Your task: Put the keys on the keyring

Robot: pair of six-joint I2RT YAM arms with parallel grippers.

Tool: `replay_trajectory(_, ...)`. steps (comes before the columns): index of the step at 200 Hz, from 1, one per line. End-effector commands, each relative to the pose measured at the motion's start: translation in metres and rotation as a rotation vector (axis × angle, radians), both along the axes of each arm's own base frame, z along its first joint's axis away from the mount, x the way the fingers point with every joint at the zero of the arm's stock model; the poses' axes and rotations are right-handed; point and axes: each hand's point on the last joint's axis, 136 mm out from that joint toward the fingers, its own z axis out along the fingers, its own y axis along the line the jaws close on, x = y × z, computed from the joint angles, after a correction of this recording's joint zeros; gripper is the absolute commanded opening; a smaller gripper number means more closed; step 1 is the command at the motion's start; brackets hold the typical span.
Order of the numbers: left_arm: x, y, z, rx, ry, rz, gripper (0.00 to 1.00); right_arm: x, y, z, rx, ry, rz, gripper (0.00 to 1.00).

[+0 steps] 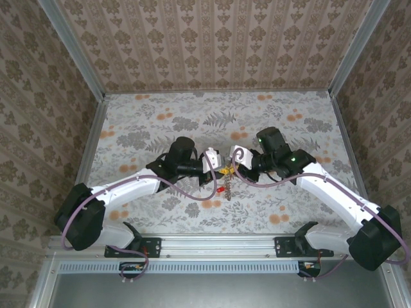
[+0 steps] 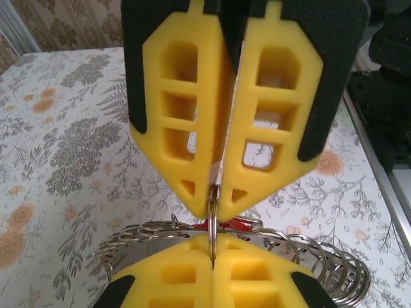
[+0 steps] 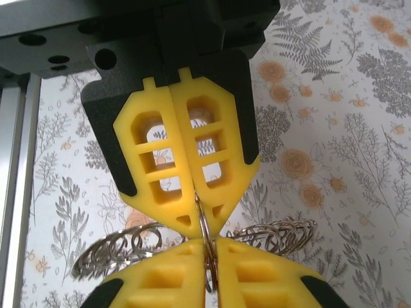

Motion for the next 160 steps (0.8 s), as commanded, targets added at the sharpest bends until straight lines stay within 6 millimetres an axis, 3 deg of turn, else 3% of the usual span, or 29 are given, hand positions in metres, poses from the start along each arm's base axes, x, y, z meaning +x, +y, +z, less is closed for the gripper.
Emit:
replay_trajectory(1, -0.003, -0.005, 0.032, -0.133, -0.032, -0.038, 0.00, -0.006, 0.005, 0.010, 0.117, 0.006, 0.048, 0.17)
replay_trajectory(28, -0.007, -0.002, 0.037, -0.171, -0.015, -0.060, 0.00, -0.006, 0.002, 0.012, 0.171, -0.006, 0.055, 0.17)
replay_trajectory(109, -0.005, 0.002, 0.032, -0.139, -0.013, -0.044, 0.00, -0.006, 0.001, 0.020, 0.226, 0.019, 0.066, 0.02)
replay_trajectory(126, -0.003, 0.002, 0.029, -0.114, -0.020, -0.035, 0.09, -0.006, 0.002, 0.022, 0.219, 0.019, 0.064, 0.02)
replay_trajectory(160, -0.002, 0.001, 0.025, -0.068, -0.033, -0.034, 0.11, -0.005, 0.001, 0.021, 0.187, 0.016, 0.059, 0.01)
